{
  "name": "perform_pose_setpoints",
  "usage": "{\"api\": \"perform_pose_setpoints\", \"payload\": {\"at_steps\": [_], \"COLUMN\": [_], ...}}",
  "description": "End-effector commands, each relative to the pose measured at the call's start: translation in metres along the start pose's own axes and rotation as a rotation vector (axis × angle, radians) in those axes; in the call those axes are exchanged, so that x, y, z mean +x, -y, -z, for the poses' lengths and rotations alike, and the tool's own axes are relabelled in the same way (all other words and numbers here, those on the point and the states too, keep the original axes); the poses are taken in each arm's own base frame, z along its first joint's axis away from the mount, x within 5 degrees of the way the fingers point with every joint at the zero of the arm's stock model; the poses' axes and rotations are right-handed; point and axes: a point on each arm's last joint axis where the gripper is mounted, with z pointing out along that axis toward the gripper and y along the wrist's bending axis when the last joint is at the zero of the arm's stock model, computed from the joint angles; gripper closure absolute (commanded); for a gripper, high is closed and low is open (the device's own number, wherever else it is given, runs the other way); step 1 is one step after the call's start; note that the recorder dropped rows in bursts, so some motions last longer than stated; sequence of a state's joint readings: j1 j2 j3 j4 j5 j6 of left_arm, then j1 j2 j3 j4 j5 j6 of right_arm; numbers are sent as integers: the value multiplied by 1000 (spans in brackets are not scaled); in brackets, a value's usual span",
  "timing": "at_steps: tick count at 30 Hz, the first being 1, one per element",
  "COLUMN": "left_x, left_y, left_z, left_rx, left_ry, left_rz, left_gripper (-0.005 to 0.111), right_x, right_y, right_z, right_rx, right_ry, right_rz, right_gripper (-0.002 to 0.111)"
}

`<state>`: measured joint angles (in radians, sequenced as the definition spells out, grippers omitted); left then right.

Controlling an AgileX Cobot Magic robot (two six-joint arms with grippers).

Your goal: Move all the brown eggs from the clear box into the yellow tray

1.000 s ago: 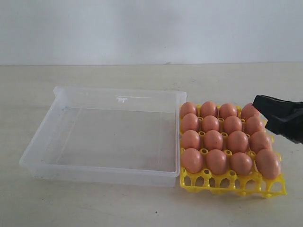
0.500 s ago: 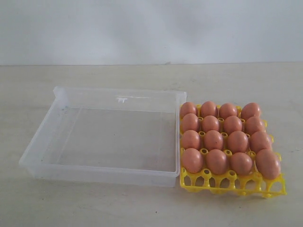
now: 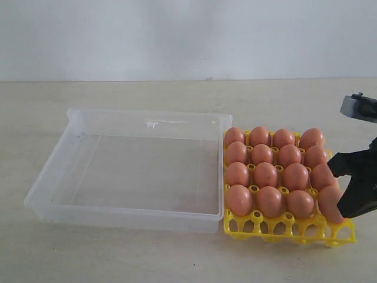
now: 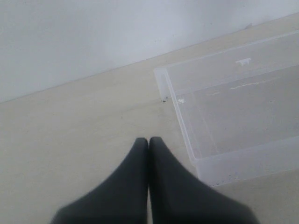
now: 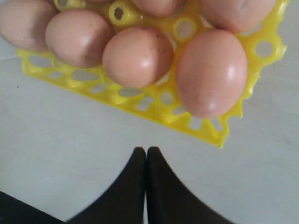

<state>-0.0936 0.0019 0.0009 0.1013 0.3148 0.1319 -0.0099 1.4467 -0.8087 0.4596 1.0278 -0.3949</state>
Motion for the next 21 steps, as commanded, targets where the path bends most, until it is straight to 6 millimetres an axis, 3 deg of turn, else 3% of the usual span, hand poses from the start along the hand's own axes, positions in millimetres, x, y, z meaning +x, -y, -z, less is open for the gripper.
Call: {"api": "perform_pose_setpoints", "payload": {"at_steps": [1,10,13,16,21], "left_x": [-1,-1,-1,-1,-1], "left_y": [0,0,0,0,0], "left_z": [0,0,0,0,0], "left_rx": [-1,-1,-1,-1,-1], "left_ry": [10,10,10,10,10], "left_rz": [7,7,7,7,7], "left_gripper": [111,111,111,111,111], "right_x": [-13,-24,-22,-10,4], "right_y": [5,23,22,16,5], "right_z": [-14,-42,-42,-41,-26], "right_rx": [36,92,79,16,-41], "right_ry": [34,-7,-16,-157,-243], "right_rz": [8,-26,-43,-37,37], "right_gripper": [109,109,109,109,109]}}
